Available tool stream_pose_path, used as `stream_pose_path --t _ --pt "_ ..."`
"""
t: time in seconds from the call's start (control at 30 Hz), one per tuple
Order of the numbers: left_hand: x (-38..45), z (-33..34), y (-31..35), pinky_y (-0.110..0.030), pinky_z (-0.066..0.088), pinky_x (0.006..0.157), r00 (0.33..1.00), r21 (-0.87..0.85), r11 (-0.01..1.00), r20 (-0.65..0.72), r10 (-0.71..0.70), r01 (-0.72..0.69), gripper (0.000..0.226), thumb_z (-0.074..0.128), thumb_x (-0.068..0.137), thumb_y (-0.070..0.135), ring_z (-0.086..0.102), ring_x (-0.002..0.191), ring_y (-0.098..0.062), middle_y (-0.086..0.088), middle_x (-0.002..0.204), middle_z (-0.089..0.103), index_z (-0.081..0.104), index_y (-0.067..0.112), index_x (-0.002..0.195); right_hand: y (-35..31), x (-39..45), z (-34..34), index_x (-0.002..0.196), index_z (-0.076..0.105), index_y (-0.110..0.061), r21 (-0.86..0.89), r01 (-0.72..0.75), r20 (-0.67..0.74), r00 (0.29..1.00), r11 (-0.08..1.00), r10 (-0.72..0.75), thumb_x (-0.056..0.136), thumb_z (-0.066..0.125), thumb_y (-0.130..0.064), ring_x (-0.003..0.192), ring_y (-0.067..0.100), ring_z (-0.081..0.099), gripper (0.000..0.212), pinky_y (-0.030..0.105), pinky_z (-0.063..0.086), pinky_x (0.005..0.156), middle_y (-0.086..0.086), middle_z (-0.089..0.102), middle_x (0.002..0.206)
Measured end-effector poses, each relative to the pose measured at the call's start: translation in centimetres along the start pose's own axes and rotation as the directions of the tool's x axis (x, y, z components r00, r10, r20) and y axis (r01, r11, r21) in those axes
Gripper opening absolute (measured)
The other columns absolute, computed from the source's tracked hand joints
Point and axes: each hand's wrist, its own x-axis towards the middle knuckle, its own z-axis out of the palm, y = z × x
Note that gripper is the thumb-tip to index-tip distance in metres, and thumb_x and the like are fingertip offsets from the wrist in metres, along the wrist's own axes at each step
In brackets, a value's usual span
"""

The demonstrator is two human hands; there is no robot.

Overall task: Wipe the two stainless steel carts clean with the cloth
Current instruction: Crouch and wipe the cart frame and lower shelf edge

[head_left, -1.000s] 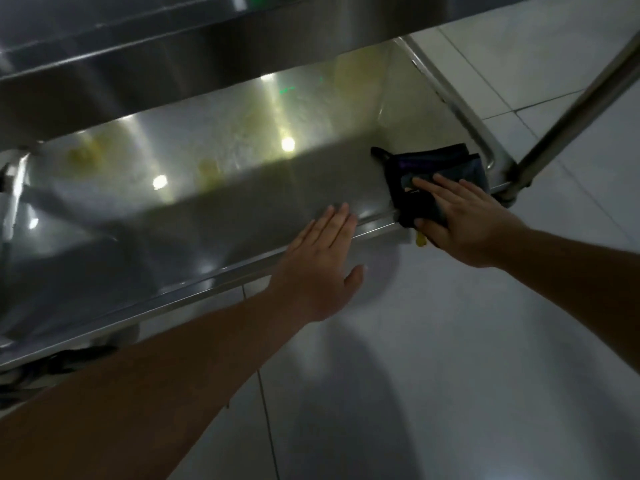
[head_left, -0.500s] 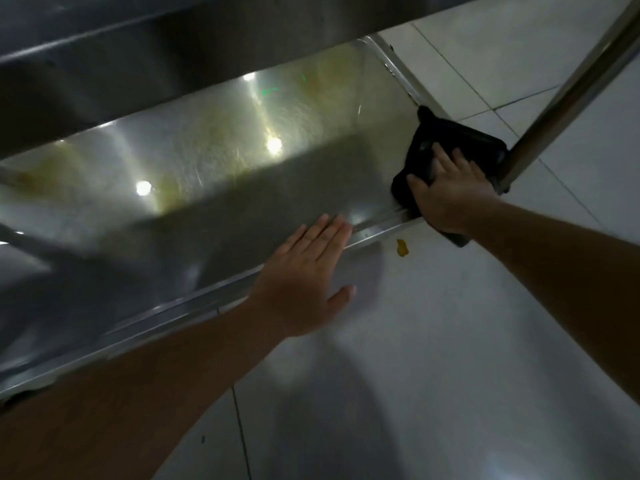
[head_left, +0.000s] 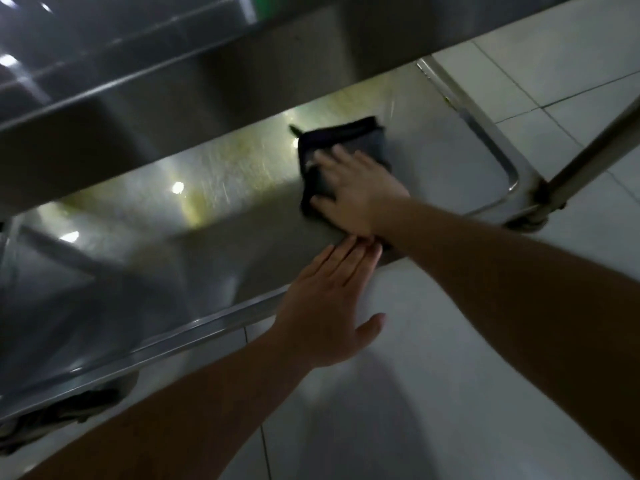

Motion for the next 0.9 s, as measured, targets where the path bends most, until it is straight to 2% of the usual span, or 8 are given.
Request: stream_pose_path --t 0.07,0.13,0.3,0.4,0.5,0.67,0.77,0.9 --pt "-0.1 0.0 -0.1 -0.041 0.015 0.131 1.0 -0.001 1.0 0.005 0.007 -0.007 0.092 0.046 0.098 0.063 0.006 0.163 -0.017 -0.004 0.176 0.016 0.015 0.014 0.169 -0.3 -0.6 0.5 0.165 0.006 -0.029 -0.012 0.113 0.045 0.993 0.993 -0.113 0.1 0.017 -0.066 0.157 0.008 -0.006 0.075 0.034 -0.004 0.126 -0.015 0.002 0.171" --pt "-0.1 0.1 -0.2 -0.041 0.014 0.131 1.0 0.001 1.0 0.001 0.014 -0.014 0.092 0.046 0.098 0.063 0.003 0.163 -0.016 -0.003 0.177 0.011 0.015 0.015 0.169 2.3 -1.2 0.0 0.165 0.009 -0.028 -0.022 0.078 0.029 0.997 0.997 -0.077 0.1 0.019 -0.066 0.157 0.008 -0.003 0.076 0.034 -0.002 0.125 -0.014 0.004 0.171" --pt "-0.3 0.3 -0.2 -0.042 0.016 0.13 1.0 0.004 1.0 -0.027 0.011 -0.011 0.094 0.05 0.096 0.064 0.003 0.163 -0.016 -0.001 0.177 0.012 0.017 0.015 0.169 12.8 -3.1 -2.6 0.165 0.008 -0.021 -0.025 -0.362 -0.063 0.931 0.932 0.36 0.101 0.022 -0.065 0.158 0.016 -0.002 0.079 0.039 0.0 0.127 -0.006 0.002 0.173" --pt "-0.2 0.3 -0.2 -0.041 0.014 0.131 1.0 -0.005 1.0 -0.027 0.003 -0.003 0.094 0.048 0.095 0.065 0.003 0.163 -0.016 -0.001 0.177 0.012 0.018 0.015 0.169 13.4 -2.1 -3.1 0.165 0.005 -0.019 -0.02 -0.489 -0.049 0.872 0.872 0.487 0.098 0.016 -0.065 0.158 0.018 -0.009 0.081 0.041 -0.005 0.127 -0.004 -0.003 0.173" --pt "-0.2 0.2 -0.4 -0.039 0.01 0.131 1.0 -0.006 1.0 -0.019 0.001 -0.001 0.096 0.05 0.095 0.066 0.001 0.163 -0.015 -0.001 0.177 0.012 0.017 0.015 0.169 10.1 0.2 -3.4 0.165 0.005 -0.014 0.058 -0.459 0.003 0.888 0.887 0.459 0.103 0.025 -0.059 0.159 0.023 -0.004 0.079 0.04 0.001 0.126 0.005 -0.001 0.173" --pt "-0.2 0.1 -0.4 -0.04 0.013 0.131 1.0 0.004 1.0 -0.012 0.012 -0.012 0.096 0.05 0.095 0.066 0.001 0.163 -0.015 0.0 0.177 0.011 0.016 0.016 0.169 4.6 -0.8 -2.1 0.165 0.009 -0.019 0.107 -0.154 0.044 0.988 0.982 0.15 0.105 0.031 -0.057 0.159 0.016 -0.001 0.074 0.035 0.003 0.127 -0.002 0.004 0.173" --pt "-0.3 0.3 -0.3 -0.04 0.014 0.131 1.0 0.005 1.0 -0.022 0.012 -0.012 0.095 0.052 0.095 0.064 0.001 0.163 -0.015 -0.001 0.177 0.011 0.017 0.015 0.169 4.6 -4.7 0.2 0.165 0.008 -0.026 0.059 -0.277 -0.05 0.959 0.959 0.28 0.102 0.021 -0.064 0.159 0.018 -0.004 0.075 0.039 -0.002 0.125 -0.005 0.001 0.173" --pt "-0.4 0.4 -0.3 -0.042 0.016 0.13 0.999 -0.004 1.0 -0.038 0.011 -0.011 0.096 0.054 0.094 0.064 0.005 0.163 -0.017 -0.002 0.177 0.014 0.021 0.014 0.168 7.8 -4.6 -0.5 0.164 0.011 -0.022 0.139 -0.518 -0.075 0.844 0.844 0.531 0.1 0.024 -0.061 0.159 0.026 -0.001 0.076 0.045 -0.001 0.125 0.002 0.005 0.173"
